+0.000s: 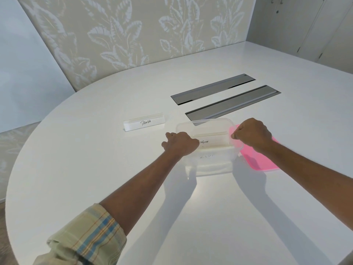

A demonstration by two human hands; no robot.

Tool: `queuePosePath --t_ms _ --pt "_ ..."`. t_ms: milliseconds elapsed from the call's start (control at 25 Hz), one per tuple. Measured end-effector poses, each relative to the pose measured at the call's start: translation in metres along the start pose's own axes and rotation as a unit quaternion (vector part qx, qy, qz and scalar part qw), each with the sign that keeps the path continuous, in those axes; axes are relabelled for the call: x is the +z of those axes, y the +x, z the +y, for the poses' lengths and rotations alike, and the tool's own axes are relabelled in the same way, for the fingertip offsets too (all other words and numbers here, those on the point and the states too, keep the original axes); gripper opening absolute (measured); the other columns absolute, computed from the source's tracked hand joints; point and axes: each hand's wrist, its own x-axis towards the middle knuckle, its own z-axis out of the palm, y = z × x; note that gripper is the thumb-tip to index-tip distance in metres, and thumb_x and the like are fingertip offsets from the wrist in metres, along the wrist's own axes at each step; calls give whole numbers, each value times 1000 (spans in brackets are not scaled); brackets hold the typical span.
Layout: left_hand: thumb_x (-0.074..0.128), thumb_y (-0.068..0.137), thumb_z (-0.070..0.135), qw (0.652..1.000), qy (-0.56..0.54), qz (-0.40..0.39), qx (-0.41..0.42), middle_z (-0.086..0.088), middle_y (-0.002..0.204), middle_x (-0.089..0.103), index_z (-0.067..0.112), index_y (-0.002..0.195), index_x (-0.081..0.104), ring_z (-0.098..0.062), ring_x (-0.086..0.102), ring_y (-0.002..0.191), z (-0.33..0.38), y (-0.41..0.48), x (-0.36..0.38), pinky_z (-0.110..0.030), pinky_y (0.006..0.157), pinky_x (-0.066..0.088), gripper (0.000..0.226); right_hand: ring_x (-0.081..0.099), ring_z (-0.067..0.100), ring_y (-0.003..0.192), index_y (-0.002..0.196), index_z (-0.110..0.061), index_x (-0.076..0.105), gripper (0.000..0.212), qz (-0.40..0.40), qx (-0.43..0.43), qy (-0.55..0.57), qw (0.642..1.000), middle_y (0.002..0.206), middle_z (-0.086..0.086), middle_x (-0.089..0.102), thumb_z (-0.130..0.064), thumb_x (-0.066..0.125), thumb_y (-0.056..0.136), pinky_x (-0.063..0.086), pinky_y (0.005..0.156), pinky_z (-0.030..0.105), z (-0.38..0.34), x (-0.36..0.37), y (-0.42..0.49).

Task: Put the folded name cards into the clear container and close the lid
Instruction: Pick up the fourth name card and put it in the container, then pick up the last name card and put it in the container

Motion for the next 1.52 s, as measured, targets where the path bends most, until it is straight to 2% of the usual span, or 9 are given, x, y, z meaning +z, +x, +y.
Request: queuePosePath --t_ms 240,440,560,760,840,1000,1080,1280,1520 --pt "54 94 32 997 -67 20 -12 -14 127 71 3 120 69 -35 62 127 -8 4 -5 -41 99 52 41 71 32 82 88 -19 81 11 13 -18 -61 998 82 3 74 -27 85 81 46 68 29 -4 14 6" --pt "57 100 46 991 -129 36 -5 -13 106 76 8 83 64 -37 71 112 -20 14 -12 -40 93 56 43 69 29 77 85 -21 82 11 9 -19 -45 999 77 -3 73 -30 86 80 40 59 25 -8 17 11" --pt "58 98 47 981 -181 62 -15 -7 82 66 10 74 61 -35 66 89 -28 20 -17 -33 74 47 45 72 28 78 81 -19 81 13 8 -20 -25 999 81 -3 77 -32 84 80 40 58 24 -14 19 15" --pt "62 98 46 961 -262 91 -4 4 96 67 13 92 80 -27 66 99 -46 31 -30 -40 98 57 37 74 33 83 82 -11 79 28 14 -40 7 999 86 5 79 -38 81 84 51 67 32 -40 23 19" --pt "64 97 46 949 -296 108 -10 8 96 65 11 98 80 -24 62 96 -54 37 -37 -38 97 55 39 75 34 84 83 -8 77 31 15 -58 29 998 86 9 79 -39 80 83 51 66 31 -56 26 22" --pt "62 99 47 937 -316 148 -33 7 78 53 23 82 63 -24 51 81 -76 54 -56 -34 78 44 30 62 25 67 79 -5 76 29 3 -101 103 990 74 7 75 -33 80 82 47 64 31 -99 40 33" --pt "63 100 44 930 -323 168 -53 1 76 49 21 67 46 -25 44 71 -93 65 -66 -33 70 38 43 62 23 65 73 -3 75 29 -12 -121 139 983 64 -1 71 -30 80 82 49 64 32 -123 51 39" --pt "65 99 37 912 -336 220 -90 2 63 37 20 54 30 -25 31 61 -140 93 -88 -33 63 32 60 61 23 63 82 5 74 32 -55 -131 181 973 76 16 76 -26 80 81 49 60 31 -176 93 61" --pt "67 95 25 896 -338 258 -128 -1 87 56 22 82 64 -22 47 79 -195 133 -106 -31 74 44 14 64 17 57 84 1 79 15 -107 -105 201 968 70 8 75 -13 77 80 57 64 33 -220 138 89"
